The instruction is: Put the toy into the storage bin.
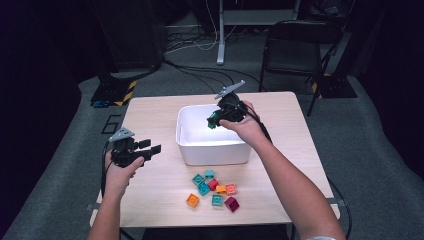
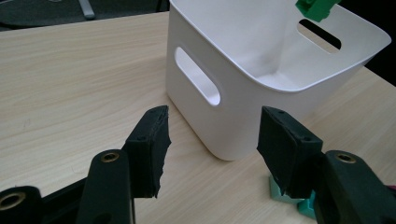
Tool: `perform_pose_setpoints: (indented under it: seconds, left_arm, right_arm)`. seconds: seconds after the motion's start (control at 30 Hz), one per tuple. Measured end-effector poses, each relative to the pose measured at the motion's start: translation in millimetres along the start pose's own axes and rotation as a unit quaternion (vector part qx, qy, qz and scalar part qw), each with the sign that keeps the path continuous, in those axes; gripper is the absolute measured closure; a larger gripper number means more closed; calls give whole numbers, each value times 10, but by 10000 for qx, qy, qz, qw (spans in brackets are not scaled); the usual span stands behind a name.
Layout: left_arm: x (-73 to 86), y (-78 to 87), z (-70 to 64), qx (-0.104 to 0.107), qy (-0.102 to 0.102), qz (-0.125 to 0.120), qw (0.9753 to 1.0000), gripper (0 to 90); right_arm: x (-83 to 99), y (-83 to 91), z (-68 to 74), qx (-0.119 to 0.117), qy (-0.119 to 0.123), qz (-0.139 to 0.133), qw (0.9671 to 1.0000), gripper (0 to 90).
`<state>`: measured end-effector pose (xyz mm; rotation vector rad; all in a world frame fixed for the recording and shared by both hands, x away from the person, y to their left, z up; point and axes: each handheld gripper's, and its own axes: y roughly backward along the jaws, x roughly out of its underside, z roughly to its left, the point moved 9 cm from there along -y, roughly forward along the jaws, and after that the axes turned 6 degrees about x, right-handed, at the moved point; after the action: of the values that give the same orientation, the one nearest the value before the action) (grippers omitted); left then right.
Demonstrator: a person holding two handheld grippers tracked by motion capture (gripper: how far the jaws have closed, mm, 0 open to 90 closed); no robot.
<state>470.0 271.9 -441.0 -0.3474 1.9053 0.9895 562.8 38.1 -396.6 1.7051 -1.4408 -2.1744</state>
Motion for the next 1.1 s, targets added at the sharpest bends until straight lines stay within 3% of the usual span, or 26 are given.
perform_pose_setpoints:
  seconds: [0.2, 0.37, 0.77, 0.97, 1.1]
  left_arm:
    - [10, -11, 11, 4, 8, 11, 10000, 431]
    - [17, -18, 23, 10, 47, 2, 10000, 431]
    - [33, -38, 27, 8, 33, 44, 10000, 429]
    - [31, -41, 31, -6, 42, 33, 10000, 424]
    - [33, -46, 30, -3, 10, 54, 10000, 421]
  right_arm:
    - [-7, -165, -67, 117, -89, 71, 9999, 582]
    - [10, -306, -58, 224, 73, 170, 9996, 582]
    - [66, -583, -57, 157, 215, 372, 9990, 582]
    - [116, -653, -85, 186, 105, 511, 9985, 578]
    - [130, -664, -75, 155, 156, 542, 9983, 571]
